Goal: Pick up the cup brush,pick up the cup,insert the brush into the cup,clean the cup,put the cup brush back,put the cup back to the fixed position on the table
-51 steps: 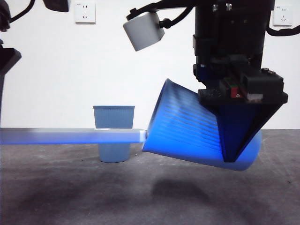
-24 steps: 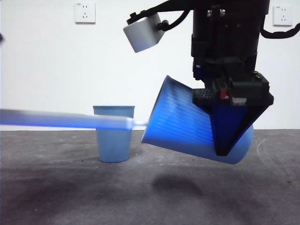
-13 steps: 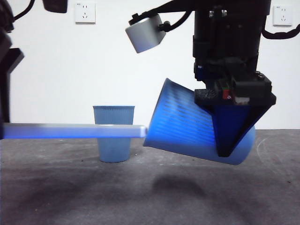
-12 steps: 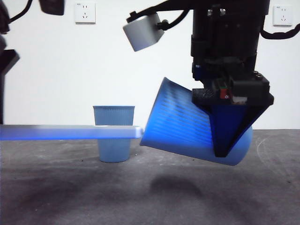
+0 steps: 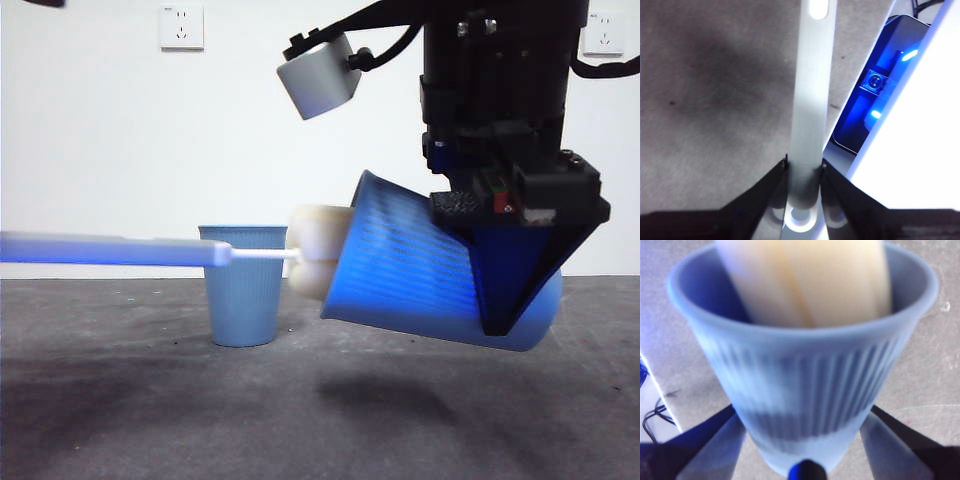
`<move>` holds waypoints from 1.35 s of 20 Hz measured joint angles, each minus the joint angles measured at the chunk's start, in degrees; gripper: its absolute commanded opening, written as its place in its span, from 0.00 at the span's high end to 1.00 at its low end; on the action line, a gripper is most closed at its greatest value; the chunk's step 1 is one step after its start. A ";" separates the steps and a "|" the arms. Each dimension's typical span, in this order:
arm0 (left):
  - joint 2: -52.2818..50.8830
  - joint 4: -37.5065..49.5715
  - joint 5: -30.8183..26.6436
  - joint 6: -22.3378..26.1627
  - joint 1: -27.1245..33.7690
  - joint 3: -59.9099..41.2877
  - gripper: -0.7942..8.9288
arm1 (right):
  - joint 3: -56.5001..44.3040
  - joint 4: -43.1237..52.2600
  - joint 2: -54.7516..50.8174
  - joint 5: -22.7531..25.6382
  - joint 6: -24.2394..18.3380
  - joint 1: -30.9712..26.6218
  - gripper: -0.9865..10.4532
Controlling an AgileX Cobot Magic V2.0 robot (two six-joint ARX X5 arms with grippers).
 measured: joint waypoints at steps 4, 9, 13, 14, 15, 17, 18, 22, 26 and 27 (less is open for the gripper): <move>-4.50 -1.51 -0.22 -0.07 1.07 0.00 0.93 | 0.00 0.63 0.00 0.02 2.29 0.00 0.93; -10.64 -2.82 -0.77 -1.75 1.11 -0.02 0.93 | 0.00 1.75 -0.09 0.00 6.67 0.00 0.93; -15.15 -3.58 -3.96 -4.33 1.29 0.00 0.93 | 0.00 1.92 -0.55 -0.28 9.86 0.00 0.93; -15.80 -4.20 -5.73 -5.03 1.51 0.00 0.93 | 0.00 1.84 -0.66 -0.44 10.45 0.02 0.93; -16.33 -5.64 -7.34 -5.68 1.60 0.00 0.93 | 0.00 1.95 -1.03 -0.48 11.19 0.04 0.93; -17.09 -6.62 -7.69 -6.67 1.60 0.00 0.93 | 0.00 2.82 -2.05 -0.48 12.52 0.04 0.93; -17.62 -6.36 -7.69 -7.08 1.60 0.00 0.93 | 0.00 3.65 -2.69 -0.48 13.27 0.02 0.93; -20.85 -1.73 -7.67 -9.20 1.60 0.00 0.93 | 0.00 5.62 -6.16 -0.63 16.48 0.04 0.93; -24.48 3.65 -7.98 -13.66 1.60 0.00 0.93 | 0.00 8.83 -10.03 -0.70 19.91 0.04 0.93; -25.05 4.79 -9.77 -15.56 1.60 0.00 0.93 | 0.00 10.47 -11.37 -0.68 20.85 0.04 0.93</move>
